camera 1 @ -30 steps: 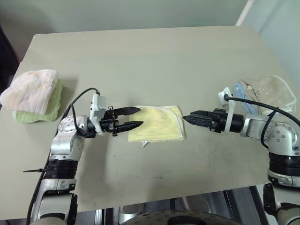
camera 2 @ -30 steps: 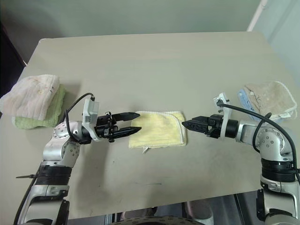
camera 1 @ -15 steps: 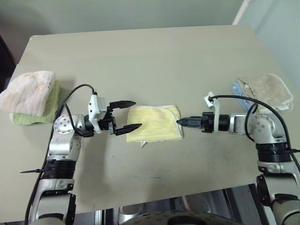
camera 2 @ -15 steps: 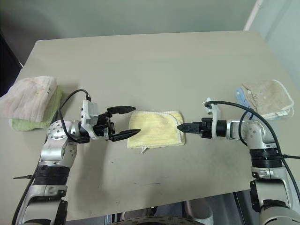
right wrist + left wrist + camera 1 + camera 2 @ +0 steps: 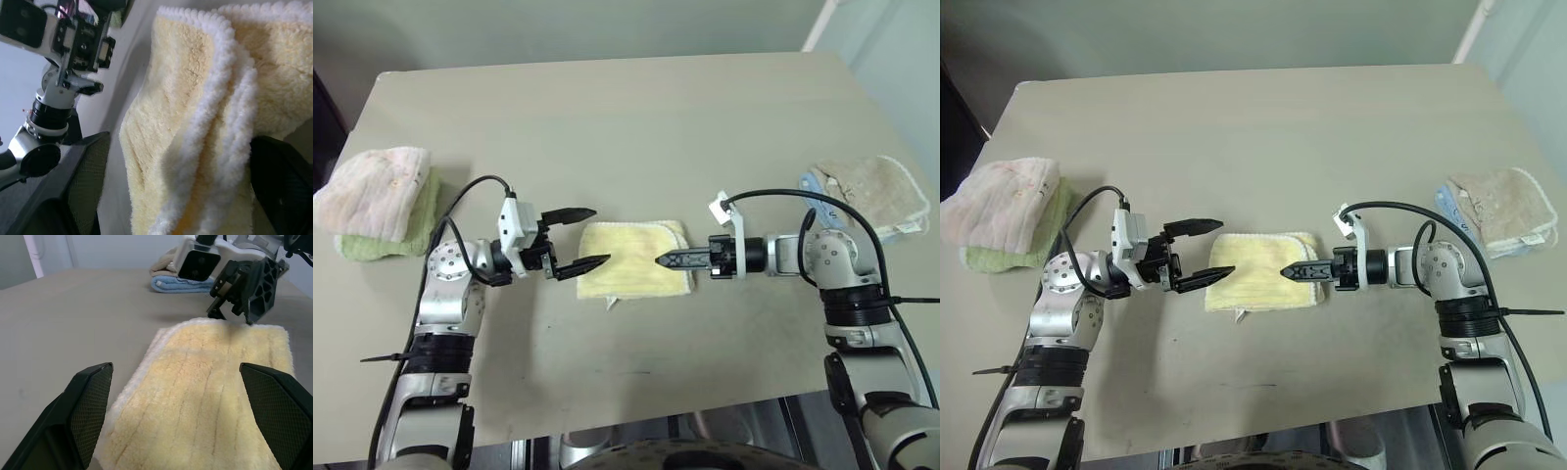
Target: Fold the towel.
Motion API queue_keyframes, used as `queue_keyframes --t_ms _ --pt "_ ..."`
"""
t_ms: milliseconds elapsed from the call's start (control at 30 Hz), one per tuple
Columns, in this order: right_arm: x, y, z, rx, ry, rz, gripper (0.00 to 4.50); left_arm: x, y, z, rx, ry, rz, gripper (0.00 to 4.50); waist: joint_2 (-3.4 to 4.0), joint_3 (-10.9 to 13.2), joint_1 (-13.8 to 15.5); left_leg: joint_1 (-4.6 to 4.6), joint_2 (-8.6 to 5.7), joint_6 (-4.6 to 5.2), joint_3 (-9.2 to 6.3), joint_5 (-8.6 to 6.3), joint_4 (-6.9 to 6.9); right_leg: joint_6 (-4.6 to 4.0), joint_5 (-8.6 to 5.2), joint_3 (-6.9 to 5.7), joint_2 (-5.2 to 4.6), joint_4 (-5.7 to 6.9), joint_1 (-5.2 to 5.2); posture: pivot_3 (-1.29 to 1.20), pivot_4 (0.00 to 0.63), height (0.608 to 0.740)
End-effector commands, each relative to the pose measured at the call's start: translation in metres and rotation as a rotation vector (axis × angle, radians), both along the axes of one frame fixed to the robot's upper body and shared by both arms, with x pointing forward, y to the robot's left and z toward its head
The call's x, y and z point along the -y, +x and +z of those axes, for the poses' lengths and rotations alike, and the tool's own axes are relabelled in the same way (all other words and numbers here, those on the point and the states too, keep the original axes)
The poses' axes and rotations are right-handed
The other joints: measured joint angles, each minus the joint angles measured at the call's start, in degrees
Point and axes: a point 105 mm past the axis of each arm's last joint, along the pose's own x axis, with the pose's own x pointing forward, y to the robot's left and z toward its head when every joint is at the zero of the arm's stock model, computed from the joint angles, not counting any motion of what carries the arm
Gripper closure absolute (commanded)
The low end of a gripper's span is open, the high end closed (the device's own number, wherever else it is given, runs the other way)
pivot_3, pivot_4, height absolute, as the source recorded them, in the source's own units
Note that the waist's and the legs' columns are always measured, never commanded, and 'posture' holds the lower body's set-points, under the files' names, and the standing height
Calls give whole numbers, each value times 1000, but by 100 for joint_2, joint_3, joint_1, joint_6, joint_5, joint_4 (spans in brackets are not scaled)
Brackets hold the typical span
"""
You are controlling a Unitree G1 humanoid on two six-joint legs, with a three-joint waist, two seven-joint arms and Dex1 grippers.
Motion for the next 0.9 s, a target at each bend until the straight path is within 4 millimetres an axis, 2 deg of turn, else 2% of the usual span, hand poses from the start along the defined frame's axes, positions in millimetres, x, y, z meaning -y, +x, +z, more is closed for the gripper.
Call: queue_keyframes --t_ms 33,300,467,567,667,733,900 --pt "2 2 4 23 5 5 1615 4 -3 8 38 5 -14 0 0 0 1 0 0 0 0 0 0 0 0 0 0 0 0 0 150 740" --pt "10 10 4 39 -9 -39 4359 7 -2 7 44 19 -11 0 0 0 1 0 1 0 0 -1 0 -1 0 0 0 2 -1 0 150 740" --pt "9 8 11 62 19 -42 4436 5 3 8 64 16 10 0 0 0 1 0 0 0 0 -1 2 -1 0 -1 0 3 0 0 150 740" --pt "9 6 27 103 55 -53 4436 0 10 18 68 -39 46 0 0 0 7 0 0 0 0 -1 3 -1 1 -1 0 3 0 0 150 740" --pt "10 4 35 120 77 -70 4436 1 11 20 57 -59 46 0 0 0 6 0 0 0 0 -1 3 -1 1 -2 0 4 0 0 150 740" --pt "16 3 45 157 103 -115 4436 5 11 21 -1 -113 35 0 0 0 7 0 0 0 0 -1 4 -1 1 -2 0 3 1 0 150 740" --pt "49 2 72 289 175 -351 4436 16 13 22 -97 -203 12 0 0 0 31 -1 -1 0 0 -2 4 1 2 -4 0 3 2 0 150 740"
